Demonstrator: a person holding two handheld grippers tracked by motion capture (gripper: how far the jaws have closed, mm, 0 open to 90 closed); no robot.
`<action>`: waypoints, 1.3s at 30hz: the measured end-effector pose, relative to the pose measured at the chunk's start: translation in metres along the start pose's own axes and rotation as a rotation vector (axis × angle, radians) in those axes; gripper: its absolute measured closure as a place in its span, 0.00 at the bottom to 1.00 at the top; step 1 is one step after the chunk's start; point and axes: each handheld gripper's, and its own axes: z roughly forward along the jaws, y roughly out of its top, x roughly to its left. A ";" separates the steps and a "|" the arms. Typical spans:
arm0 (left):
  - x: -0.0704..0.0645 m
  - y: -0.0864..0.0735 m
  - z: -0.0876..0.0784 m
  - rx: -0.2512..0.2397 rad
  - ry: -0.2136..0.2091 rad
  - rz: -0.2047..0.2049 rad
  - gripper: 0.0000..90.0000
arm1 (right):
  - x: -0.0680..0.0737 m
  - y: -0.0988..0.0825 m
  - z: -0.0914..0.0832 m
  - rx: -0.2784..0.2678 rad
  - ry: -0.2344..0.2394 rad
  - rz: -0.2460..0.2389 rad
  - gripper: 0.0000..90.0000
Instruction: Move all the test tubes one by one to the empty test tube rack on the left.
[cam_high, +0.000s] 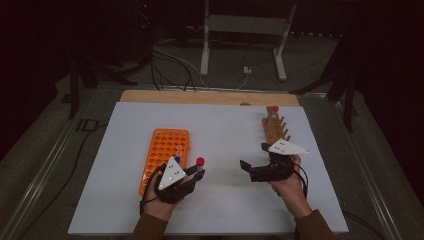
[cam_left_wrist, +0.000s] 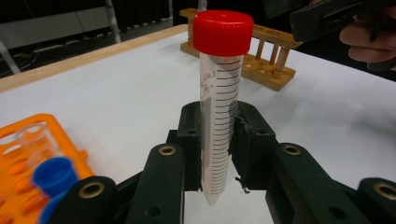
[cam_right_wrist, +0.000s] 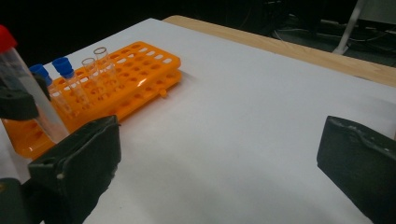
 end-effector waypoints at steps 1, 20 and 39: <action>0.001 -0.001 -0.003 -0.002 0.000 0.001 0.83 | 0.000 0.000 0.000 -0.002 0.000 0.000 0.00; 0.020 -0.020 -0.033 -0.004 0.075 0.003 0.83 | 0.000 -0.002 -0.001 0.001 0.009 -0.001 0.00; 0.028 -0.039 -0.034 0.094 0.106 0.008 0.83 | -0.001 -0.003 -0.002 0.002 0.013 0.002 0.00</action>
